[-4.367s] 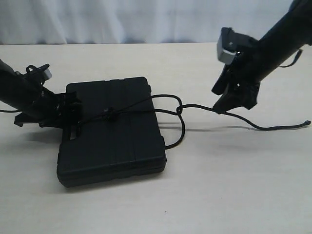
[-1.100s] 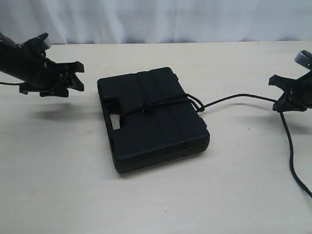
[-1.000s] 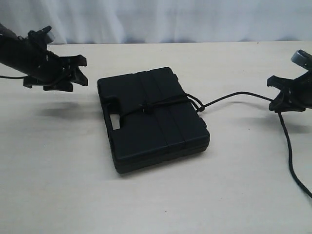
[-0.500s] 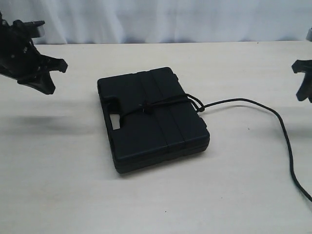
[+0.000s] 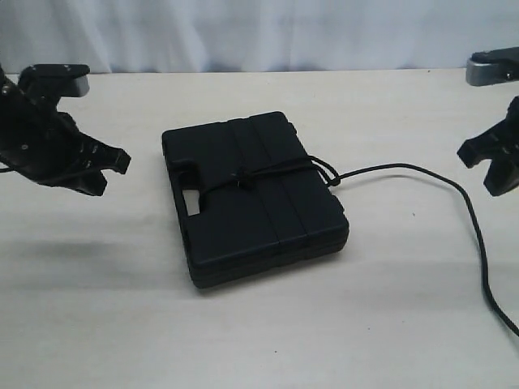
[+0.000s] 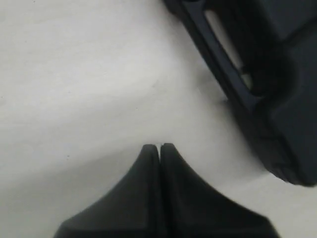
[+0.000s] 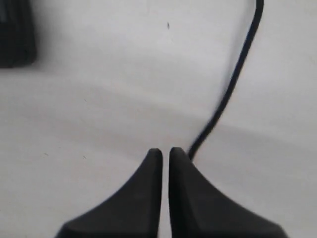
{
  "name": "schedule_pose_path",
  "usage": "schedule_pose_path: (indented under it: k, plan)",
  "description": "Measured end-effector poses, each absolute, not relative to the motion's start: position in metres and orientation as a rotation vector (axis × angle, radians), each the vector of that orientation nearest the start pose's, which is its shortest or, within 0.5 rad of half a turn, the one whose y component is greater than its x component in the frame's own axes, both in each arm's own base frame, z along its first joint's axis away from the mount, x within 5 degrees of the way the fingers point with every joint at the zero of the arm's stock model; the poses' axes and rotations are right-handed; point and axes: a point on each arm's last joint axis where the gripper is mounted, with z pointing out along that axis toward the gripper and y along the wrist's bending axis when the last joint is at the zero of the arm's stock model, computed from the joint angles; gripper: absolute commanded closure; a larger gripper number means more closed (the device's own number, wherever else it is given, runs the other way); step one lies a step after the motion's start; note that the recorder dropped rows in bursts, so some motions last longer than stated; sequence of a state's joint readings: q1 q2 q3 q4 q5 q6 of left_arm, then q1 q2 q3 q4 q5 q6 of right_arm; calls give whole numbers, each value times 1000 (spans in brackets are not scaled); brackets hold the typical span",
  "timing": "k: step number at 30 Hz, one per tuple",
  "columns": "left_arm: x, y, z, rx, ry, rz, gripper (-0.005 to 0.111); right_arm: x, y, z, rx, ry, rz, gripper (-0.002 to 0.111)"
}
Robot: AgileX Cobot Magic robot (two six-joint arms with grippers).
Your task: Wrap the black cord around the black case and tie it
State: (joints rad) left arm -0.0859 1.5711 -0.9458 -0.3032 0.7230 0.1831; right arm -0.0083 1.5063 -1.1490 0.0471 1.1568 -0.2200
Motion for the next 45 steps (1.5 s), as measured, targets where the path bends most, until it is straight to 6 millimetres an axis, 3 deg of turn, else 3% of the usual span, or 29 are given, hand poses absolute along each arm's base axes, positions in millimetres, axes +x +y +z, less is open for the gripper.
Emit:
schedule_pose_path:
  k: [7,15,19,24,28,45]
  plan:
    - [208,-62,270,235,2504,-351,107,249,17,296,-252,2688,197,104]
    - [113,-40,346,216,1875,-360,107,189,24,314,-302,2335,231,104]
    - [75,-28,357,257,1630,-287,107,155,26,310,-342,2138,210,104]
    - [64,-20,345,284,1461,-152,107,125,29,293,-437,1957,138,104]
    - [65,-21,336,306,1499,-140,107,115,30,276,-470,1925,121,104]
    - [65,-22,326,350,1589,-139,107,111,30,267,-461,1920,119,104]
